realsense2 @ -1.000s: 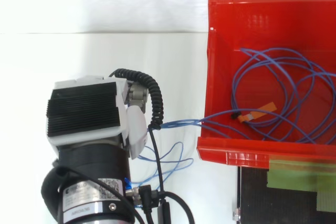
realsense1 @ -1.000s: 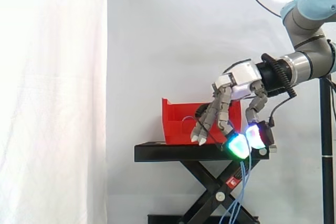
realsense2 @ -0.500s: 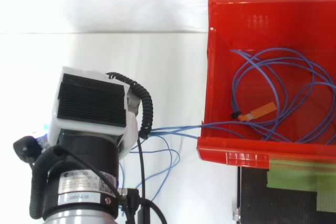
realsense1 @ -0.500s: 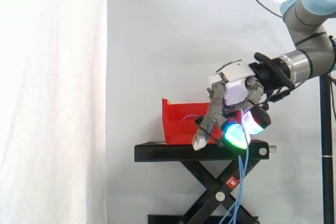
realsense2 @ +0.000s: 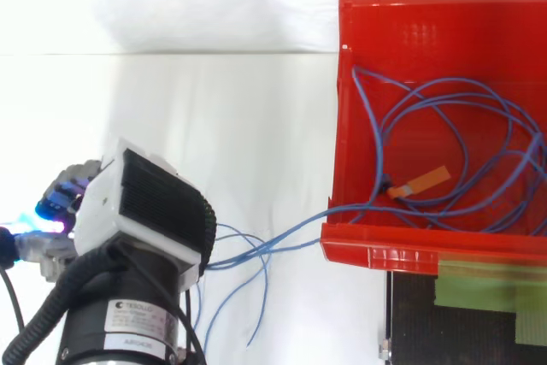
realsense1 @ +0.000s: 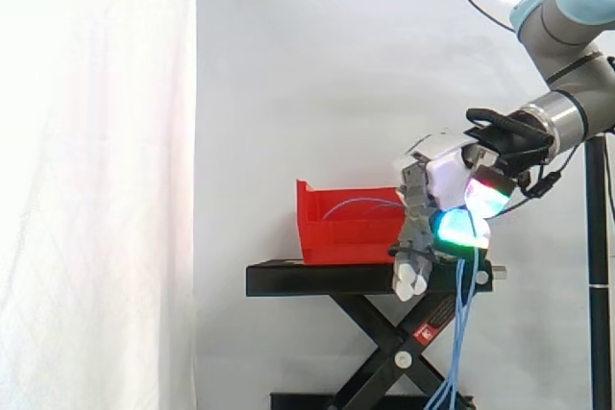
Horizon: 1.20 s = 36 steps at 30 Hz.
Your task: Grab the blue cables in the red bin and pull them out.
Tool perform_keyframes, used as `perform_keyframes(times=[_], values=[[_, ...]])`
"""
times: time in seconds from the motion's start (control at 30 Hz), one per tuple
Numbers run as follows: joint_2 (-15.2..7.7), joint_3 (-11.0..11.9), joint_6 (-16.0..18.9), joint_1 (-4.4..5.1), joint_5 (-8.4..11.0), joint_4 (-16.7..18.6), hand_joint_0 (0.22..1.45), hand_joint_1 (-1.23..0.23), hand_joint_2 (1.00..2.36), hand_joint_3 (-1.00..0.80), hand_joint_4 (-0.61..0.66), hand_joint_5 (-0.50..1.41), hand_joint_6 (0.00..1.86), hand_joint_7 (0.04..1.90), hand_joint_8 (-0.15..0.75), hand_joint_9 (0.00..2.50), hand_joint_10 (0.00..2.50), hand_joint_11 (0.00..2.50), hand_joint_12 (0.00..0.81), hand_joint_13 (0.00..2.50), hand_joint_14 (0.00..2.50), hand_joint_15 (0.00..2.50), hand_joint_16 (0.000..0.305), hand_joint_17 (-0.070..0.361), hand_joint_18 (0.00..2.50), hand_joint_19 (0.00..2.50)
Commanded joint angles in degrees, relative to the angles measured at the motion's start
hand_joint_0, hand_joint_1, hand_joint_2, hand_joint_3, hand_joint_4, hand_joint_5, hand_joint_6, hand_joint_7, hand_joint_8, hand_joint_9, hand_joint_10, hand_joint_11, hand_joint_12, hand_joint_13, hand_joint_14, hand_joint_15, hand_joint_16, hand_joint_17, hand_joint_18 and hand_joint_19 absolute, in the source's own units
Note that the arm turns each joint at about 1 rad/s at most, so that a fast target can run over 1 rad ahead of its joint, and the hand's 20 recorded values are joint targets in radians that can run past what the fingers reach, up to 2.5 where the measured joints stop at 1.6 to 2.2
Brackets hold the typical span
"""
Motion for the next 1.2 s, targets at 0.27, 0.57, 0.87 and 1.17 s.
perform_keyframes(times=[0.27, 0.57, 0.87, 1.17], values=[[-0.1, -1.9, 66.3, 0.69, -0.12, -3.4, 0.84, -0.92, 1.00, -1.00, -0.01, 1.17, 0.27, 0.95, 0.227, 0.77, 0.01, 0.13, 0.314, 0.60, 0.01, 0.24, 0.041, 0.092, 0.54, 0.36], [0.0, -2.1, 63.8, 0.69, -0.03, -3.4, 0.84, -0.92, 1.00, -1.00, -0.01, 1.16, 0.27, 0.95, 0.229, 0.81, 0.01, 0.20, 0.316, 0.65, 0.01, 0.29, 0.041, 0.091, 0.58, 0.38], [-0.1, -2.1, 61.3, 0.61, -0.03, -3.4, 0.84, -0.92, 1.00, -1.00, -0.02, 1.16, 0.27, 0.94, 0.229, 0.83, 0.01, 0.21, 0.316, 0.66, 0.01, 0.30, 0.041, 0.091, 0.59, 0.40], [0.0, -2.0, 52.2, 0.17, -0.29, 4.1, 0.84, -0.92, 1.00, -1.00, -0.02, 1.17, 0.24, 0.95, 0.225, 0.81, 0.01, 0.19, 0.318, 0.66, 0.01, 0.30, 0.041, 0.091, 0.59, 0.41]])
